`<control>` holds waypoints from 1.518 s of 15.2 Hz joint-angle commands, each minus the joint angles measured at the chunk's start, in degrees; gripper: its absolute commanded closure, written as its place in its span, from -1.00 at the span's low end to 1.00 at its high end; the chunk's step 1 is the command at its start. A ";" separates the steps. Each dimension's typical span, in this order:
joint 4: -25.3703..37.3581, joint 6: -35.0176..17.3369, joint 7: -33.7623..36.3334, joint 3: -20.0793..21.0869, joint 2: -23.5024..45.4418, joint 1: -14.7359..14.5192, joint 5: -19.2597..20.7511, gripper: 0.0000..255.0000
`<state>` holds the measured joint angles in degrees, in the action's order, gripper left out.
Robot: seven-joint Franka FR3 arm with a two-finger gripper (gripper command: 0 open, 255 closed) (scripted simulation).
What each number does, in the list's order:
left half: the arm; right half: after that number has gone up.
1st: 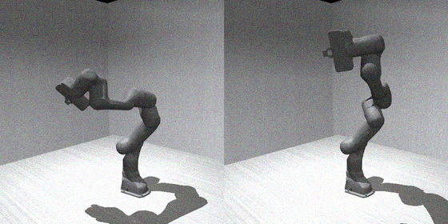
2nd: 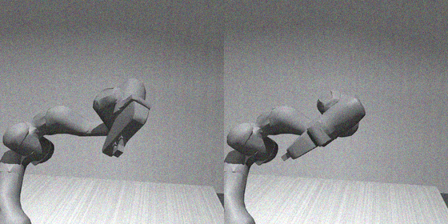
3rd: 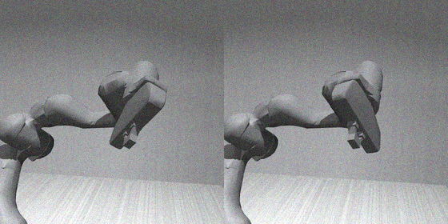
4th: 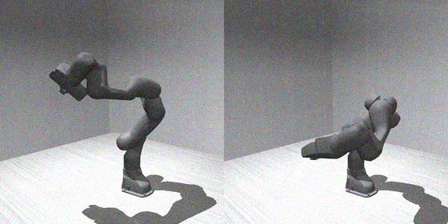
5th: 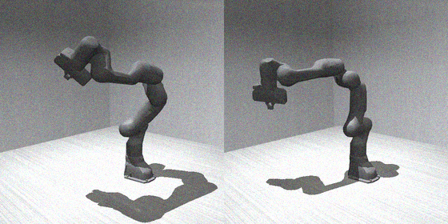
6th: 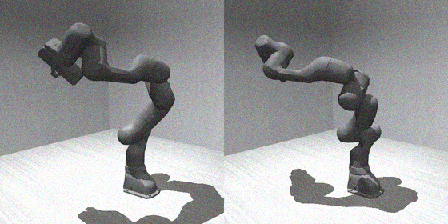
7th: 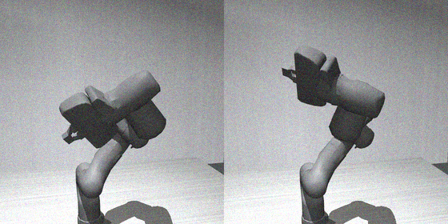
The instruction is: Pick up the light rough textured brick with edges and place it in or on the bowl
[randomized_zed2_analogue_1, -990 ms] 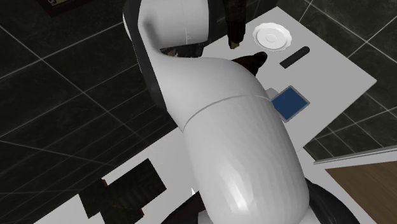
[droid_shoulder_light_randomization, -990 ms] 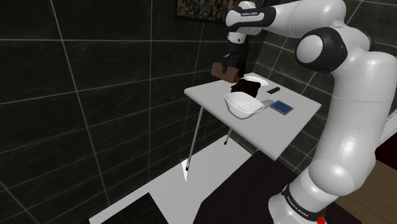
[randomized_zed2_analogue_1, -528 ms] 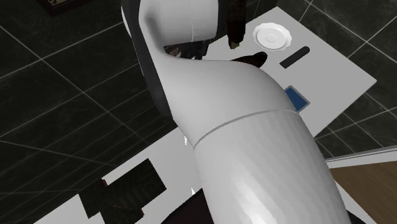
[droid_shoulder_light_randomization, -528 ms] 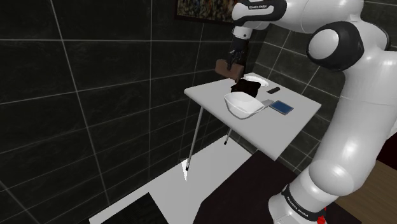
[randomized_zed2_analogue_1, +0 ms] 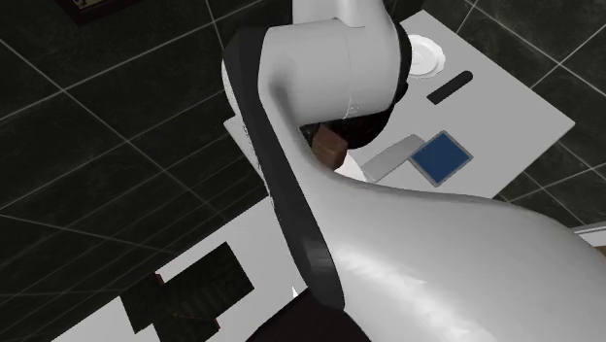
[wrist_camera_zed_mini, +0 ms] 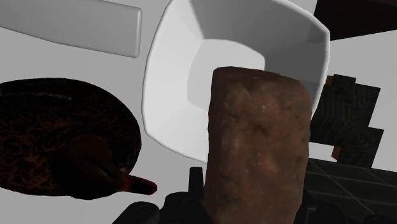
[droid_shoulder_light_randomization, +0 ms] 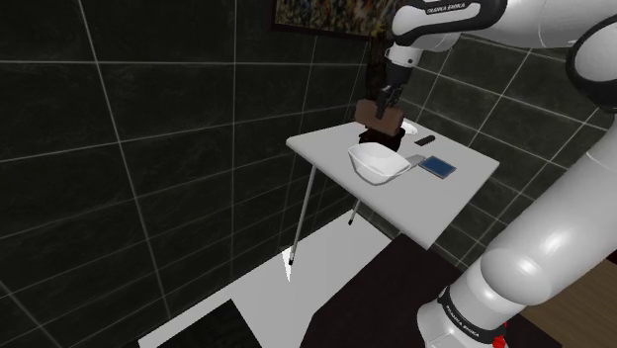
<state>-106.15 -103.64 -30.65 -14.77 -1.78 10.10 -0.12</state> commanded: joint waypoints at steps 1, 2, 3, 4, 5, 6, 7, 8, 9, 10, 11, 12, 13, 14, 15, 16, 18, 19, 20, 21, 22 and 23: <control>-5.31 -0.76 0.15 -0.07 -4.77 0.15 1.24 1.00; -7.55 -0.81 0.14 -0.12 -7.03 0.34 1.85 1.00; -9.71 -0.79 0.12 -0.17 -9.28 0.57 2.45 1.00; -12.06 -0.67 0.09 -0.22 -11.81 0.86 3.12 1.00; -12.77 -1.44 0.07 -0.22 -11.75 0.90 3.12 1.00; -13.47 -2.21 0.06 -0.25 -11.68 0.92 3.12 1.00; -14.17 -2.98 0.05 -0.29 -11.60 0.93 3.12 1.00; -14.84 -3.75 0.03 -0.32 -11.51 0.94 3.11 1.00; -15.51 -4.52 0.01 -0.36 -11.40 0.96 3.11 1.00; -16.17 -5.30 -0.01 -0.40 -11.28 0.97 3.10 1.00; -16.81 -6.07 -0.03 -0.44 -11.14 0.98 3.08 1.00; -17.44 -6.85 -0.06 -0.48 -11.00 0.99 3.07 1.00; -18.07 -7.63 -0.08 -0.52 -10.84 1.00 3.05 1.00; -18.67 -8.41 -0.12 -0.56 -10.66 1.00 3.03 1.00; -19.27 -9.18 -0.15 -0.61 -10.48 1.01 3.00 1.00; -19.86 -9.97 -0.19 -0.65 -10.28 1.02 2.97 1.00; -20.99 -11.53 -0.27 -0.74 -9.84 1.03 2.90 1.00; -21.54 -12.32 -0.31 -0.79 -9.60 1.03 2.86 1.00; -22.08 -13.10 -0.36 -0.83 -9.34 1.04 2.82 1.00; -22.28 -13.37 -0.38 -0.85 -9.26 1.04 2.80 1.00; -22.27 -13.37 -0.38 -0.85 -9.26 1.04 2.80 1.00; -22.27 -13.37 -0.38 -0.85 -9.25 1.04 2.80 1.00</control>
<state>-128.36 -116.86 -31.01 -15.60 -11.06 11.13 2.69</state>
